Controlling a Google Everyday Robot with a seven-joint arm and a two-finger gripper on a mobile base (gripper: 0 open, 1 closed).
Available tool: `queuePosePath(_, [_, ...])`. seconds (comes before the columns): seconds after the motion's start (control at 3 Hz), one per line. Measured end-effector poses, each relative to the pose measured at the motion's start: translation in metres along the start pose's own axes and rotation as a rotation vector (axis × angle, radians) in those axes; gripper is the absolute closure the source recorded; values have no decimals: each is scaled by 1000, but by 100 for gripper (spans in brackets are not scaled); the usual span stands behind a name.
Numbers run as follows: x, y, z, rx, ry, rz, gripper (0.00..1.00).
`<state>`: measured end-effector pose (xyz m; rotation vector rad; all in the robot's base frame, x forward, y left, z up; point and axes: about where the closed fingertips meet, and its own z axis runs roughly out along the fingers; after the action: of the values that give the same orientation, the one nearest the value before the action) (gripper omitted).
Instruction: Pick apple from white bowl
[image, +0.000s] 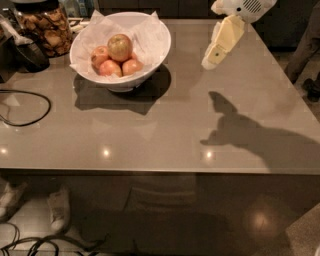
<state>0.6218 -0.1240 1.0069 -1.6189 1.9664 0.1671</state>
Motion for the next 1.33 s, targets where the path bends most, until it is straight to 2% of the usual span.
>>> queuePosePath(0.33, [-1, -2, 0, 7, -5, 0, 0])
queuePosePath(0.67, [-23, -15, 22, -9, -65, -15, 0])
queuePosePath(1.0, [-40, -28, 50, -65, -118, -30, 0])
queuePosePath(1.33, [-64, -31, 72, -128, -143, -91, 0])
